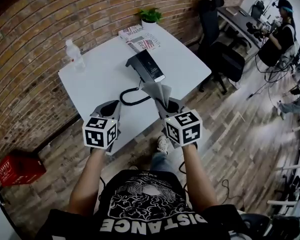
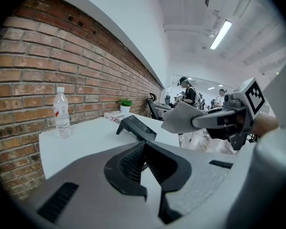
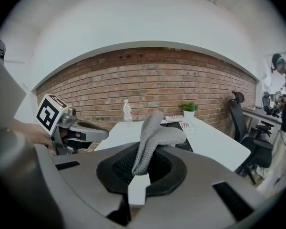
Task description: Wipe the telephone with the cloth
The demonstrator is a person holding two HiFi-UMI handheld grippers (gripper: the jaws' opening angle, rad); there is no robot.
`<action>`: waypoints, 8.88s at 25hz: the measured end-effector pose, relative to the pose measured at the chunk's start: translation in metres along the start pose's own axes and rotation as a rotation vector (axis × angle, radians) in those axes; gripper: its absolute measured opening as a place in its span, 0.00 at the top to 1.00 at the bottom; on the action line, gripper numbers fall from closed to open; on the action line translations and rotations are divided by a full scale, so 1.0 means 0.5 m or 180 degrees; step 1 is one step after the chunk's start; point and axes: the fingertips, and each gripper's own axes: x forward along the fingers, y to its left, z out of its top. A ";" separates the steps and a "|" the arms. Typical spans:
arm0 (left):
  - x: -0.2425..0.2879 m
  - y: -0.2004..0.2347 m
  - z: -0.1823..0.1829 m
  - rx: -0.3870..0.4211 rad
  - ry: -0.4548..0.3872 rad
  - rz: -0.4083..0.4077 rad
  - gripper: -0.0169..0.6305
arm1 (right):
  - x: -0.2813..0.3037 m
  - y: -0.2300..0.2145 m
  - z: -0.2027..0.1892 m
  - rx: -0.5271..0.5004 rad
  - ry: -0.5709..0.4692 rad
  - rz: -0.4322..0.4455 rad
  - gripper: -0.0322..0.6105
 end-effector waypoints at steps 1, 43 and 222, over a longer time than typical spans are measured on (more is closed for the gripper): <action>0.009 0.007 0.002 -0.0008 0.0001 0.0049 0.97 | 0.013 -0.009 0.006 -0.0018 -0.0013 0.0045 0.93; 0.224 0.139 0.048 -0.0926 -0.0014 0.1495 0.96 | 0.492 -0.215 0.109 -0.0851 0.0159 0.1465 0.93; 0.142 0.114 -0.014 -0.0958 -0.0108 0.1202 0.97 | 0.479 -0.108 -0.030 -0.1265 0.1592 0.1968 0.93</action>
